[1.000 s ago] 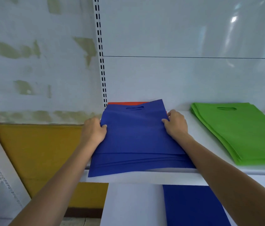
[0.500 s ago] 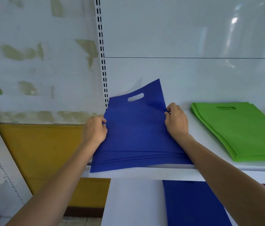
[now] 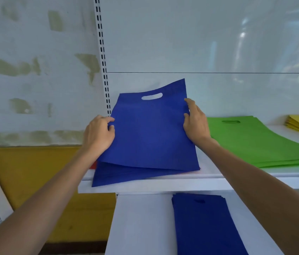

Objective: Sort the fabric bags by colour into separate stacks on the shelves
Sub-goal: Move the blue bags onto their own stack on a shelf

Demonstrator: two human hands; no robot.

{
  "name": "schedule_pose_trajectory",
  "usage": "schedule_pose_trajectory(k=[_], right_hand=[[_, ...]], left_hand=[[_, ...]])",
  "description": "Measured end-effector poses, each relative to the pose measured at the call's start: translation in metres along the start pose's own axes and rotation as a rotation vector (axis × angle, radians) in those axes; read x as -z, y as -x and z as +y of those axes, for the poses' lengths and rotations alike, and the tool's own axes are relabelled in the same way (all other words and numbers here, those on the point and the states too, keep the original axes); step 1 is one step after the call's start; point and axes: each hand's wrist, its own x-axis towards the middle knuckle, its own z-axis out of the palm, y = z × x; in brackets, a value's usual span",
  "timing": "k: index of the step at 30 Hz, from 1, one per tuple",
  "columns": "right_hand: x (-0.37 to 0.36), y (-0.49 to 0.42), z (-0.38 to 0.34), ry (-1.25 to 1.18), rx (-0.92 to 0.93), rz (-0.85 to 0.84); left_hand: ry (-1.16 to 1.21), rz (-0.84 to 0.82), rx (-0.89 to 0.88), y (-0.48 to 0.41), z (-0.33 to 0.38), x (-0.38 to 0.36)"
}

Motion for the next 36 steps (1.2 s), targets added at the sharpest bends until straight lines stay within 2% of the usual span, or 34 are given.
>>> schedule_pose_trajectory(k=[4,9,17,22,25,30,36], right_hand=[[0.043,0.022,0.023,0.125,0.047,0.065],[0.109,0.073,0.063,0.181,-0.004,0.100],[0.221,0.189,0.131,0.248,-0.247,0.076],[0.261,0.274,0.168,0.288,-0.414,-0.006],[0.272,0.319,0.189,0.302,-0.528,-0.064],[0.265,0.371,0.218,0.334,-0.616,-0.204],[0.213,0.378,0.242,0.326,-0.641,-0.298]], left_hand=[[0.041,-0.110,-0.074,0.021,0.033,-0.005],[0.215,-0.087,-0.191,0.065,0.086,-0.020],[0.378,-0.157,-0.334,0.177,0.179,-0.056],[0.451,-0.305,-0.339,0.260,0.206,-0.097],[0.477,-0.440,-0.343,0.309,0.210,-0.127],[0.448,-0.624,-0.248,0.361,0.198,-0.174],[0.409,-0.673,-0.163,0.367,0.164,-0.222]])
